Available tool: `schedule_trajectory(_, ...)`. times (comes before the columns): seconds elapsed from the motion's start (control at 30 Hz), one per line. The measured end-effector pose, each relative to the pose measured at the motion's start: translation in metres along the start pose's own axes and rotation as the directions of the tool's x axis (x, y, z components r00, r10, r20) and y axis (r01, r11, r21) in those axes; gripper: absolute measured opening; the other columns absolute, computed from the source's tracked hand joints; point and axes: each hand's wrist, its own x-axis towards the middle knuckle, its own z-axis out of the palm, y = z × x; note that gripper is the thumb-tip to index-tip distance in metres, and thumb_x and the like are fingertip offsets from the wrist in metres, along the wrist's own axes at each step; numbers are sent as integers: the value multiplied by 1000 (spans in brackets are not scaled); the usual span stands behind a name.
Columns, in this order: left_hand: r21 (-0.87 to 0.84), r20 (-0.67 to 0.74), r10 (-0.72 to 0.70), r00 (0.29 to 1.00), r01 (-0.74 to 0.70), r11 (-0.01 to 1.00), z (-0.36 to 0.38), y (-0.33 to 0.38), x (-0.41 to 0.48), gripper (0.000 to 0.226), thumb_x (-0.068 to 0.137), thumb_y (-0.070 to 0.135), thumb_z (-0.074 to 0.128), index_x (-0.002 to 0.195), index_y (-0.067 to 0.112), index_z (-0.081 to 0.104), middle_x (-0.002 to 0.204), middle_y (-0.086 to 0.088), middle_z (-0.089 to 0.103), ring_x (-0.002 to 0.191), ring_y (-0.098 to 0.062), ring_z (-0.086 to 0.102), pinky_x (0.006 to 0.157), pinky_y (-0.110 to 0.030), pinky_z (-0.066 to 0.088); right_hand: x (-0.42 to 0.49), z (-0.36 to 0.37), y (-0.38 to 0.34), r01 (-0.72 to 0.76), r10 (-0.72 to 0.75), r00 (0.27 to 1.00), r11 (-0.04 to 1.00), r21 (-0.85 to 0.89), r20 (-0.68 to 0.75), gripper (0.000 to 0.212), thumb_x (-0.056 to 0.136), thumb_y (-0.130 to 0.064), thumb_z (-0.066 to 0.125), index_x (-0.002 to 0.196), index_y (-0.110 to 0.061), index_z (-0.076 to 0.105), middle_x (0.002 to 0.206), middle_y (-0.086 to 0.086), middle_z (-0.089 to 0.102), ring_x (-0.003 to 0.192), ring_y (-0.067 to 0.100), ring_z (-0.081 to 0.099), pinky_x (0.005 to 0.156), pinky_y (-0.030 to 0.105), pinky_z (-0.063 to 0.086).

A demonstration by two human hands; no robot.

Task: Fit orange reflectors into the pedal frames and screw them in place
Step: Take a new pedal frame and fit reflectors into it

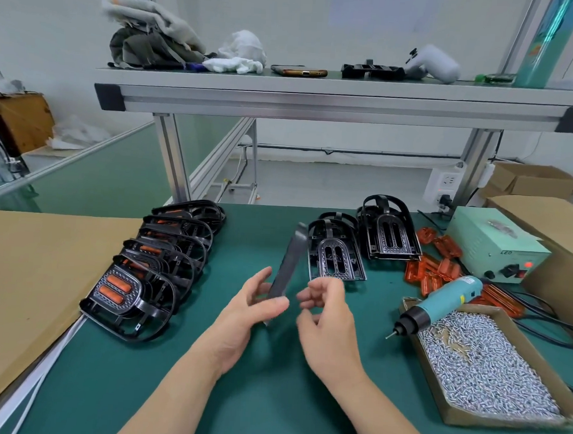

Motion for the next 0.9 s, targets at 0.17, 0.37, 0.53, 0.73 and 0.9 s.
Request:
schedule_trajectory(0.17, 538, 38, 27, 999, -43, 842, 0, 2, -6, 117, 53, 53, 84, 151, 51, 20, 140, 27, 35, 134, 0, 35, 111, -31, 37, 13, -17, -5, 133, -152, 932, 988, -79, -328, 52, 80, 20, 44, 121, -10, 50, 118, 4, 51, 109, 21, 51, 94, 30, 44)
schedule_trajectory(0.37, 916, 189, 78, 979, -205, 346, -8, 2, -9, 129, 52, 62, 74, 153, 49, -4, 144, 24, 23, 133, -10, 21, 118, -35, 15, 9, -34, 1, 287, -342, 935, 885, -366, -95, 59, 70, 21, 43, 113, -9, 69, 128, 0, 60, 128, 17, 46, 115, 30, 29)
schedule_trajectory(0.53, 907, 301, 30, 953, -296, 299, -4, -3, -11, 130, 54, 58, 76, 149, 55, -13, 149, 26, 20, 142, -5, 11, 123, -39, -2, 7, -21, 16, 305, -24, 924, 646, -699, 381, 50, 103, -17, 38, 152, -23, 37, 163, -1, 26, 153, 20, 12, 124, 38, 8)
schedule_trajectory(0.73, 821, 301, -82, 950, -215, 530, 2, -13, -17, 134, 54, 65, 81, 149, 52, -13, 150, 37, -4, 134, 22, -24, 123, -30, -4, -1, -19, 25, 322, 94, 902, 505, -801, 422, 62, 101, -27, 38, 159, -24, 18, 165, 1, 23, 154, 21, 11, 124, 40, 0)
schedule_trajectory(0.9, 797, 241, -33, 970, -178, 577, 1, -21, -18, 131, 56, 67, 78, 153, 47, -6, 155, 31, 6, 146, 9, -10, 121, -25, 8, 9, -28, 12, 302, -1, 926, 601, -740, 377, 48, 103, -33, 42, 148, -17, 42, 151, 4, 42, 144, 25, 31, 120, 37, 20)
